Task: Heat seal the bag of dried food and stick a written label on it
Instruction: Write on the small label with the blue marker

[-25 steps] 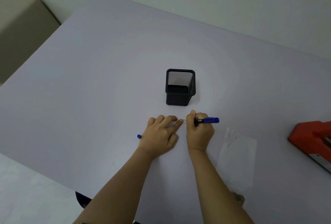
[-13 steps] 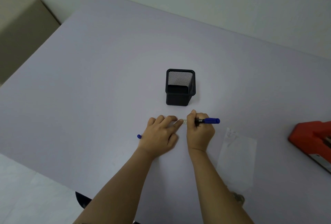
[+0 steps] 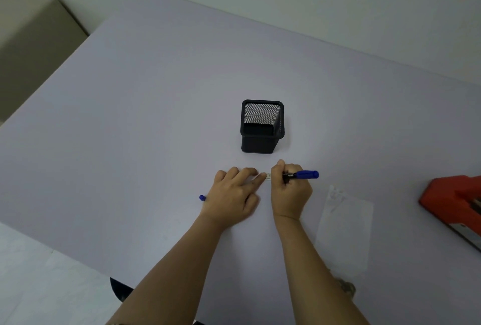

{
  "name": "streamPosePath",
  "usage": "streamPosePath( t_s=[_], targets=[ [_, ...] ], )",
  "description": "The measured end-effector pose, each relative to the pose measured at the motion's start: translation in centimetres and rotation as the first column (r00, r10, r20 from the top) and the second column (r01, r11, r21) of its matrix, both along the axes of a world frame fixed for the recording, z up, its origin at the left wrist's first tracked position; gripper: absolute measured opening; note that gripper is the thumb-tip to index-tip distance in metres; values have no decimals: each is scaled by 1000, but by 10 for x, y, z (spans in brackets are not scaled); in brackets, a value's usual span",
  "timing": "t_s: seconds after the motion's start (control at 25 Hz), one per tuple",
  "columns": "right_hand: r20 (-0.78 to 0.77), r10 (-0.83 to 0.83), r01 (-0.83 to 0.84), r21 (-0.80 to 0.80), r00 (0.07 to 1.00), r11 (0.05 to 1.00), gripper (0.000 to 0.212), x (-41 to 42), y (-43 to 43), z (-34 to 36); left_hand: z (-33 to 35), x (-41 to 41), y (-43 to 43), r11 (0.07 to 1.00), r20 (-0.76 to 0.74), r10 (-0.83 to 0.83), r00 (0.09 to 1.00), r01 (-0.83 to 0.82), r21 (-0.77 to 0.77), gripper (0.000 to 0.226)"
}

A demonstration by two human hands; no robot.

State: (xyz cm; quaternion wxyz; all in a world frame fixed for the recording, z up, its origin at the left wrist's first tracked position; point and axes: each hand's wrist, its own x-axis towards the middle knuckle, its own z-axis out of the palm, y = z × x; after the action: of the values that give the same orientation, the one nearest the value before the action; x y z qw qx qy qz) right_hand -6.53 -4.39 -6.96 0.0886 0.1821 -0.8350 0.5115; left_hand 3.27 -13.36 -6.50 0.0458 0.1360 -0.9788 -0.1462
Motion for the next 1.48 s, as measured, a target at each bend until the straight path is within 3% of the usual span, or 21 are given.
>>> streamPosePath(
  t_s=[0.24,0.36,0.52,0.64,0.76,0.88,0.96,1.04,1.24,1.32,1.36,1.4,1.48],
  targets=[
    [-1,-21,21,-4,1000,1000,38,-1,0,-2,-2,0,0,1000,-13,-2,1000,1,-16,45],
    [121,-133,149,-134,984,980,39,-3,1,3,-3,0,0,1000,-21,0,1000,0,-19,45],
    [332,-134,217,-227,934,949,25,-1,7,17,-1,1,1,1000,-25,17,1000,-16,26,45],
    [469,-111,278,-303,876,911,19,2,25,41,0,-1,0,994,12,44,999,-45,99,46],
    [570,-90,328,-331,817,885,28,10,51,66,3,-4,1,983,47,71,996,-78,168,48],
    [759,-23,434,-346,651,832,34,14,70,89,11,-10,5,957,59,163,985,-172,232,48],
    [858,61,534,-372,511,760,33,16,78,99,14,-17,8,931,105,236,966,-255,261,36],
    [888,144,616,-412,437,672,31,20,86,107,16,-23,13,889,139,310,940,-339,308,25],
    [893,162,617,-412,420,671,25,28,102,123,29,-30,13,753,219,398,891,-453,476,19],
    [894,146,609,-400,423,685,22,27,108,125,45,-26,15,688,148,410,900,-411,598,23],
    [894,138,603,-395,426,693,19,26,111,126,54,-17,15,699,71,423,903,-375,608,24],
    [892,134,594,-393,432,702,16,27,113,126,60,-5,15,750,-13,441,897,-360,555,25],
    [884,142,568,-401,444,719,13,29,115,128,63,23,8,854,-64,471,880,-437,284,26]
  ],
)
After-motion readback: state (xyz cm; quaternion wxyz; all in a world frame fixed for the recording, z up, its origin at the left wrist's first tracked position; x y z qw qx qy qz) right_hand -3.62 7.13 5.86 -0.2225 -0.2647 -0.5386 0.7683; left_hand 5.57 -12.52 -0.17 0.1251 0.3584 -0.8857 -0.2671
